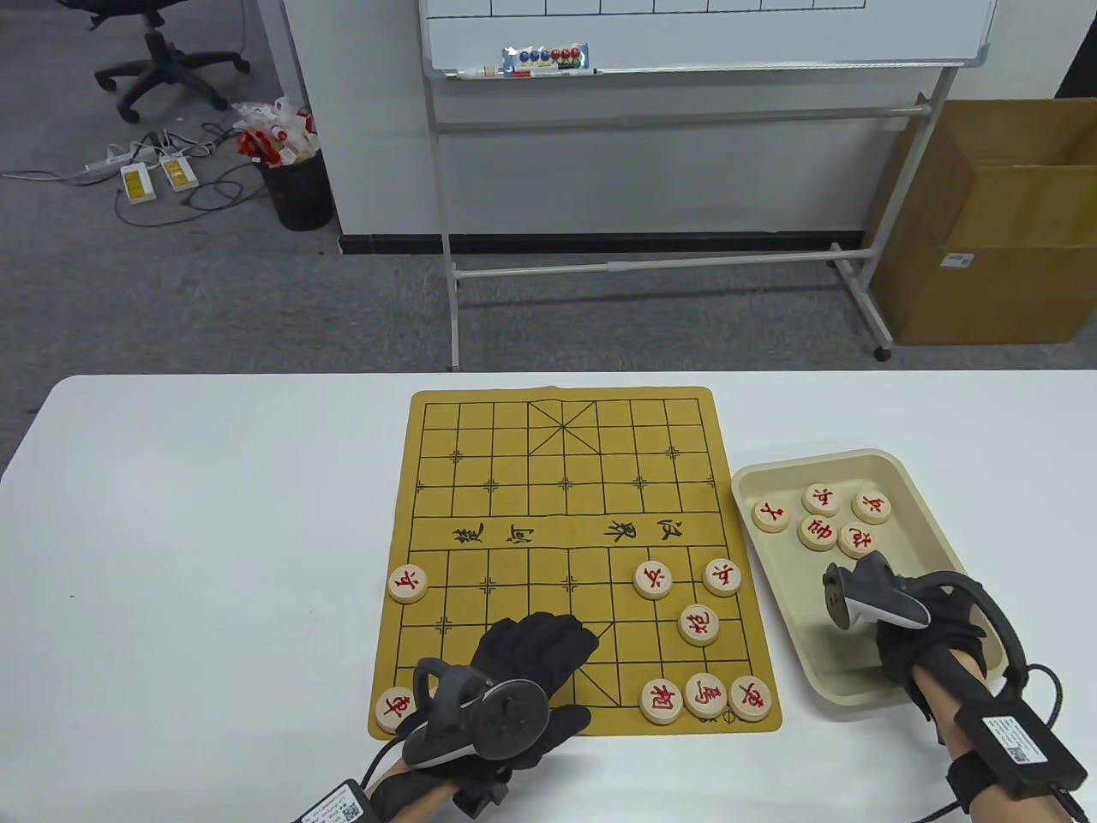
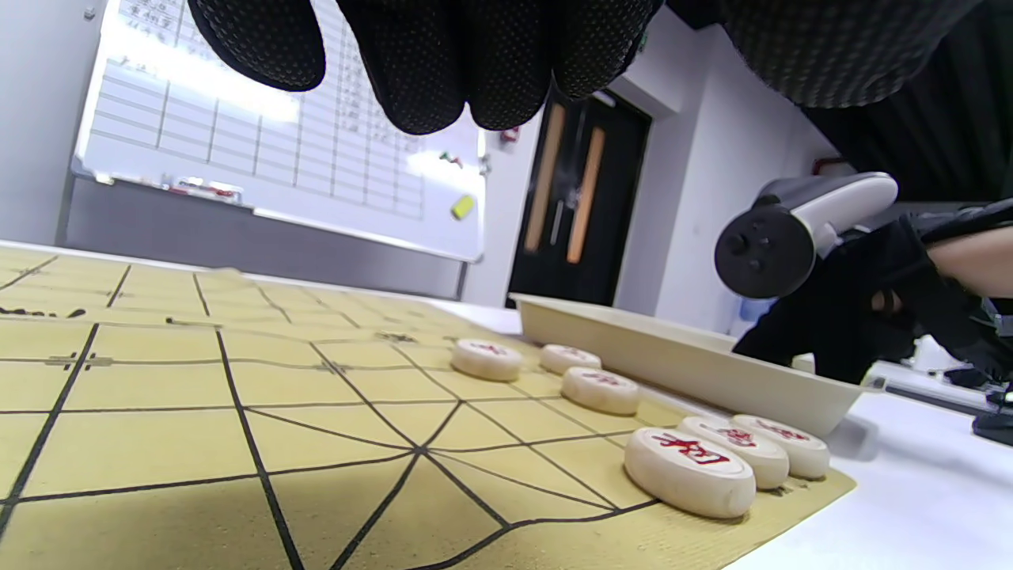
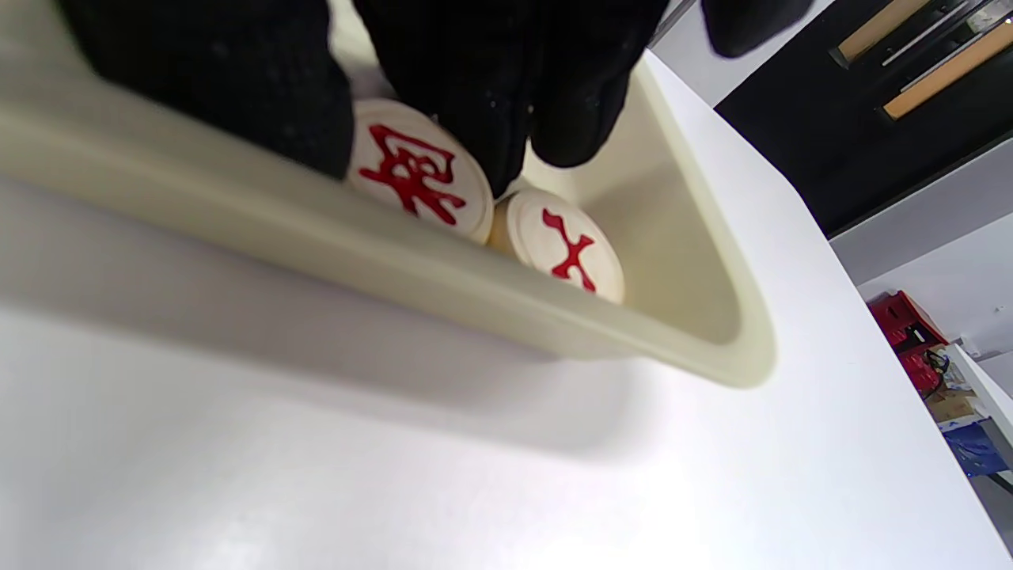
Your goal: Set up Chinese chess pieces
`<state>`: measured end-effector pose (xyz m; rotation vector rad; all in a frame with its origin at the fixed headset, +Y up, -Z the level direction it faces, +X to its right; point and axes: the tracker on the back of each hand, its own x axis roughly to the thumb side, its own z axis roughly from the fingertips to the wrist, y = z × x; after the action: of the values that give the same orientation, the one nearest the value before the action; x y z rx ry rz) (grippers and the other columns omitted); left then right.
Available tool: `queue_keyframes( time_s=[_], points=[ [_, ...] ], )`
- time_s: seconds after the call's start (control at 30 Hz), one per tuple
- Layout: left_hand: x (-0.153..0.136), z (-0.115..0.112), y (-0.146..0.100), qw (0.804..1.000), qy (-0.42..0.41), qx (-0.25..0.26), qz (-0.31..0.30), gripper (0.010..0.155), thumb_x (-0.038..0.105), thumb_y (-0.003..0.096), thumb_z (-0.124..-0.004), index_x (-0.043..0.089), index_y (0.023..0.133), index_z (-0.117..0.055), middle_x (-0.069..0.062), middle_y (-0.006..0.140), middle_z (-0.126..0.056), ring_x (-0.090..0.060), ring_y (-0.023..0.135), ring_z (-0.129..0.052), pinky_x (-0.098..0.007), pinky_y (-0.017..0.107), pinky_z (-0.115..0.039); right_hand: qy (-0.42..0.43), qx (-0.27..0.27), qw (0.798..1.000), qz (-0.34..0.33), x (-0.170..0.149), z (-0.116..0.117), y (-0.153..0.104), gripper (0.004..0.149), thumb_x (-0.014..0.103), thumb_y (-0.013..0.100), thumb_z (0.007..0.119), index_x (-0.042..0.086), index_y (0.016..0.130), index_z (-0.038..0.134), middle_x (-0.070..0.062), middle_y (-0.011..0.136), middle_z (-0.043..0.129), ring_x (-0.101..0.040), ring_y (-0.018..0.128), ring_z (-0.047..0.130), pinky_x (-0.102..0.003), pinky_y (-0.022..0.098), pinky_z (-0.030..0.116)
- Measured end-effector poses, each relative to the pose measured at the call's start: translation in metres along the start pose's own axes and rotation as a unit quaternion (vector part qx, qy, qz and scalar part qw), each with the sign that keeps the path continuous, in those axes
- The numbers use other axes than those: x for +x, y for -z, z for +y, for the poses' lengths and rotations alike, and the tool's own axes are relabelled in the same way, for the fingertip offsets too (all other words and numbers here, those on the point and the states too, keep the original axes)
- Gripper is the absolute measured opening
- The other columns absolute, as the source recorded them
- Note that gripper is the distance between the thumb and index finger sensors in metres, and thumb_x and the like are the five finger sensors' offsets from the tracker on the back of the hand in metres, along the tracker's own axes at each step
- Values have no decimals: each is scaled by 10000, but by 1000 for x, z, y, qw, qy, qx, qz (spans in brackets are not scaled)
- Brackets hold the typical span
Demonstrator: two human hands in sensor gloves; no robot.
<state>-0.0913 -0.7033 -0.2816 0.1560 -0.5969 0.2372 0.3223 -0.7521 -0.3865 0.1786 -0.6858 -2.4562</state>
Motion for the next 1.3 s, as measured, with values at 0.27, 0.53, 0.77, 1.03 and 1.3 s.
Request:
queue_keyframes(
  time_s=[0.27,0.53,0.77,1.03,1.3],
  points=[
    [0,-1,0,1000,1,0,-1,785,600,362,-703,300,1061,-504,9,1149,-592,-262,1085,-647,-595,780,-566,14,-23,1000,-1,0,2,2,832,481,413,860,168,1109,527,-70,1025,791,-330,1030,727,-674,786,418],
    [0,-1,0,1000,1,-1,-1,785,600,363,-703,299,1060,-504,9,1149,-593,-262,1084,-648,-596,780,-566,17,-104,994,-4,2,-2,-3,824,483,405,856,195,1103,528,-47,1035,782,-315,967,820,-676,780,430],
    [0,-1,0,1000,1,-2,0,786,600,362,-703,300,1061,-501,10,1150,-591,-261,1084,-647,-595,781,-566,55,-201,978,-14,-4,-30,-29,834,465,403,854,163,1099,508,-100,1035,744,-287,840,961,-624,757,589],
    [1,-1,1,1000,-13,0,1,788,598,362,-709,299,1061,-497,10,1149,-589,-261,1085,-645,-594,780,-568,212,-342,906,-134,17,-72,-106,728,449,404,863,160,1036,644,-170,1040,711,-331,839,907,-601,716,679],
    [12,7,-4,998,-45,40,-14,778,571,363,-741,303,1053,-504,16,1129,-618,-246,1056,-691,-560,774,-612,396,-315,806,-307,70,-85,-155,744,474,411,857,132,1038,646,-171,991,805,-327,773,958,-566,688,729]
  ],
)
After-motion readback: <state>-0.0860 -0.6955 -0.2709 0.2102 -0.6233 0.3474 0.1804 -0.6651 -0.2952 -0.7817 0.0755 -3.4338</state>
